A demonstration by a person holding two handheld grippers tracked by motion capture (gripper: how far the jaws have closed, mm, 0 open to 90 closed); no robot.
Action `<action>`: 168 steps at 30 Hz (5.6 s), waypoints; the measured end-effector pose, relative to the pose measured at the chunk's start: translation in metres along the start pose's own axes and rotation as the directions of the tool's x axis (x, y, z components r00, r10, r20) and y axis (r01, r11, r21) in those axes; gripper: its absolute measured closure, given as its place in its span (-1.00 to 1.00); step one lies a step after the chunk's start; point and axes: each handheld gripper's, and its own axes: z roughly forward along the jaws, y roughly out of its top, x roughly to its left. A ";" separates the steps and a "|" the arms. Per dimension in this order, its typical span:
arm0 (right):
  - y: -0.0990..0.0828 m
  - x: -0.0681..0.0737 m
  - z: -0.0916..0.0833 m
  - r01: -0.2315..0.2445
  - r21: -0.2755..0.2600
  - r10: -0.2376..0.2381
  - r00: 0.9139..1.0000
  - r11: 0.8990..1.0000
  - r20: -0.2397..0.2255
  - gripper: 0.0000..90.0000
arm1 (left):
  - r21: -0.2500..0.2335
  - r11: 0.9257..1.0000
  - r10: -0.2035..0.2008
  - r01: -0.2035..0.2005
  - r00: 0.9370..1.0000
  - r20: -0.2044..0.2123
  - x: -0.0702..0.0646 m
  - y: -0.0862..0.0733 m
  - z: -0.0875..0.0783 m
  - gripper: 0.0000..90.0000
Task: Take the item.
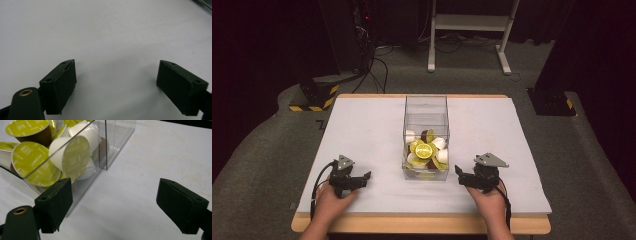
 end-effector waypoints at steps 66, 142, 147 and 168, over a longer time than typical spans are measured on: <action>0.059 0.073 0.039 0.149 -0.039 -0.153 0.975 0.988 -0.163 -0.64 | -0.001 1.000 -0.001 0.001 1.000 0.000 0.000 0.000 0.000 -0.64; 0.060 0.084 0.042 0.133 -0.032 -0.136 0.976 0.991 -0.172 -0.15 | -0.002 1.000 -0.001 0.001 1.000 0.001 0.000 0.000 0.000 -0.64; 0.059 0.082 0.040 0.129 -0.047 -0.135 0.976 0.991 -0.170 -0.15 | -0.003 1.000 -0.002 0.002 1.000 0.001 0.000 0.000 0.000 -0.64; 0.056 0.078 0.032 0.117 -0.076 -0.128 0.978 0.990 -0.167 -0.15 | -0.002 1.000 -0.001 0.001 1.000 0.001 0.000 0.000 0.000 -0.64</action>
